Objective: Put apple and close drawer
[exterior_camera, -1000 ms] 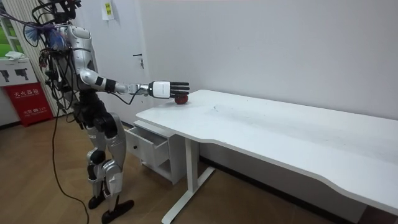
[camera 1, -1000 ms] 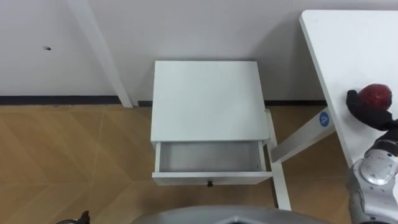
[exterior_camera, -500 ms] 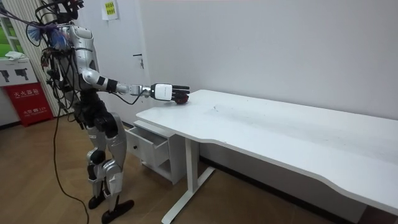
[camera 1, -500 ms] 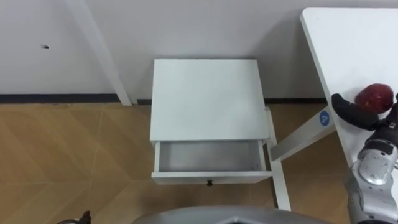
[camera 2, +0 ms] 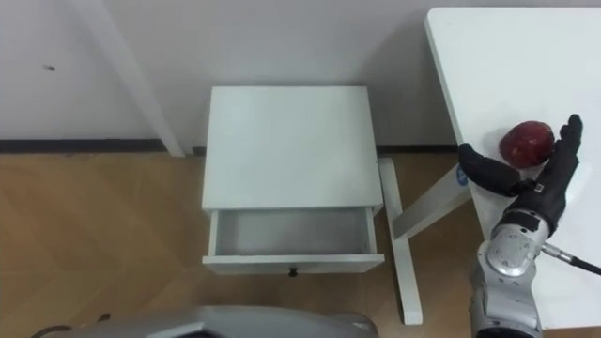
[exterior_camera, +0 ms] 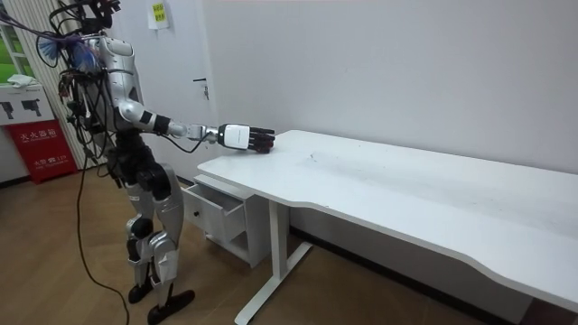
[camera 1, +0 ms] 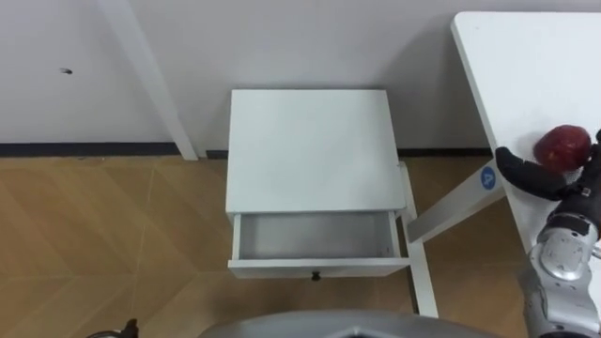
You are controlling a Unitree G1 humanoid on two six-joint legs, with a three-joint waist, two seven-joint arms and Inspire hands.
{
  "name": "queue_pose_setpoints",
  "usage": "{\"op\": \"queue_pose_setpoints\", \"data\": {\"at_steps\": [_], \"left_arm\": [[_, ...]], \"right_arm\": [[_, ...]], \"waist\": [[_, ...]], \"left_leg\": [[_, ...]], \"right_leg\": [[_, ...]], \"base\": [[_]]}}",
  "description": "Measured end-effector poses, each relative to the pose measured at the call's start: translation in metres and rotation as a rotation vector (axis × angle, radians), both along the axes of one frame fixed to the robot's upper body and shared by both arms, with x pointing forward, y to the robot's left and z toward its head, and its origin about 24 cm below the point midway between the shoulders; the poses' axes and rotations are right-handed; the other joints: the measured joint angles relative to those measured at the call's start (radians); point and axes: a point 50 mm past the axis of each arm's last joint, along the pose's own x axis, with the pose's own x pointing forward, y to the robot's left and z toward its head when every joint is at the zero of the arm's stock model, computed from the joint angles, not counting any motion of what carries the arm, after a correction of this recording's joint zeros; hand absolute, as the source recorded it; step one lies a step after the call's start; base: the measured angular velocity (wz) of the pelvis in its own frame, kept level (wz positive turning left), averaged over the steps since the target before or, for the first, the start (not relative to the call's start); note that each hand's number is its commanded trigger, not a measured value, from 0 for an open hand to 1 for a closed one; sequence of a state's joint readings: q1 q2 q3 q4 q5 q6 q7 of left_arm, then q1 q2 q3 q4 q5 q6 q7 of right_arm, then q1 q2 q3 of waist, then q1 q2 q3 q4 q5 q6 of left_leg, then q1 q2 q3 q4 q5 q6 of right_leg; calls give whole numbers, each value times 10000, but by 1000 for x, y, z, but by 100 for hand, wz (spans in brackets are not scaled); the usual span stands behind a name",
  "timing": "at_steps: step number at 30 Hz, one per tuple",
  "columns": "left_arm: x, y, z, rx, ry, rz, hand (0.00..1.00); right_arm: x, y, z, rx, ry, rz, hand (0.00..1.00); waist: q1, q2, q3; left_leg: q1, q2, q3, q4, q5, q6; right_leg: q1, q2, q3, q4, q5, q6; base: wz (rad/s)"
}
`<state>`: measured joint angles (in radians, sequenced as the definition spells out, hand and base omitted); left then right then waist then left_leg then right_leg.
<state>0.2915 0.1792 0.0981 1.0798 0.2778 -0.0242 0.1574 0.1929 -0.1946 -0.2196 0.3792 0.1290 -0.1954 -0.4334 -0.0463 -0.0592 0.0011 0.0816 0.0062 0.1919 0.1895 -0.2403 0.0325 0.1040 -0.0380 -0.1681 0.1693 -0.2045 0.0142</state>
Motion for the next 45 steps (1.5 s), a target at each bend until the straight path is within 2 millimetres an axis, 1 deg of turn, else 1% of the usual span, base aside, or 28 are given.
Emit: {"op": "queue_pose_setpoints", "data": {"at_steps": [7, 12, 16, 17, 18, 19, 25, 27, 29, 31, 37, 39, 42, 45], "left_arm": [[-3, 2, 0, -13, 350, 15, 0], [-4, 2, 0, -24, 465, -61, 0], [-2, 2, 0, -150, 408, -82, 0], [-1, 2, 0, -157, 344, -48, 0], [0, 3, 1, -141, 299, -7, 0], [0, 3, 1, -132, 285, 19, 0], [-1, 4, 1, -127, 254, 73, 0], [-4, 4, 2, -149, 280, 150, 0], [-5, 4, 2, -197, 316, 166, 0], [-5, 4, 2, -200, 309, 166, 0], [-6, 4, 2, -195, 360, 154, 0], [-5, 4, 2, -190, 329, 142, 0], [-4, 4, 2, -187, 304, 135, 0], [-4, 4, 2, -185, 274, 129, 0]], "right_arm": [[4, -4, 2, 235, -69, -262, 0], [5, -13, 2, 156, -34, -544, 0], [6, -16, 3, 64, 10, -541, 0], [7, -17, 3, 10, 66, -535, 34], [7, -18, 3, -37, 122, -537, 80], [7, -19, 3, -42, 137, -542, 100], [7, -21, 3, -83, 145, -636, 100], [6, -31, 3, -131, 223, -1044, 100], [7, -37, 4, -289, 383, -1074, 100], [5, -40, 2, -349, 554, -1106, 100], [8, -40, -3, -529, 1072, -1038, 100], [8, -39, -4, -739, 1293, -872, 100], [8, -38, -5, -749, 1396, -826, 100], [9, -38, -4, -987, 1486, -680, 100]], "waist": [[8, -34, -16], [5, 19, -36], [1, 57, -47], [-3, 61, -46], [-4, 65, -49], [-7, 66, -49], [-11, 116, -74], [-3, 108, -104], [-7, 91, -105], [5, 21, -85], [-3, -192, -83], [3, -256, -50], [13, -313, -42], [12, -307, -39]], "left_leg": [[-22, -11, -22, 2, 0, 1], [-32, -15, -30, 2, 1, 1], [-36, -11, -32, 45, 1, 1], [-49, -10, -36, 82, 0, 1], [-47, -10, -43, 93, 1, 1], [-41, -11, -43, 97, 1, 1], [-61, -10, -75, 165, 12, 20], [-27, -8, -72, 166, 13, 22], [-18, -7, -69, 168, 13, 22], [-10, 0, -71, 167, 14, 22], [-5, 3, -93, 162, 14, 22], [-5, -4, -94, 158, 14, 21], [-22, -8, -90, 155, 14, 22], [-33, -7, -85, 157, 14, 22]], "right_leg": [[-17, -3, -25, -9, 2, 4], [-16, -6, -47, -11, 3, 5], [-12, -11, -57, -7, 3, 5], [-9, -25, -104, -6, 3, 5], [-7, -31, -139, -4, 4, 6], [-7, -34, -150, -3, 3, 6], [11, -53, -250, 19, 4, 7], [37, -55, -253, 33, 4, 6], [42, -57, -258, 40, 4, 6], [48, -51, -260, 40, 4, 6], [48, -45, -260, 21, 5, 5], [47, -49, -260, 17, 6, 6], [24, -53, -259, 19, 11, 13], [17, -53, -259, 26, 12, 15]], "base": [[0], [0], [0], [5], [5], [5], [3], [0], [0], [0], [0], [0], [0], [0]]}}
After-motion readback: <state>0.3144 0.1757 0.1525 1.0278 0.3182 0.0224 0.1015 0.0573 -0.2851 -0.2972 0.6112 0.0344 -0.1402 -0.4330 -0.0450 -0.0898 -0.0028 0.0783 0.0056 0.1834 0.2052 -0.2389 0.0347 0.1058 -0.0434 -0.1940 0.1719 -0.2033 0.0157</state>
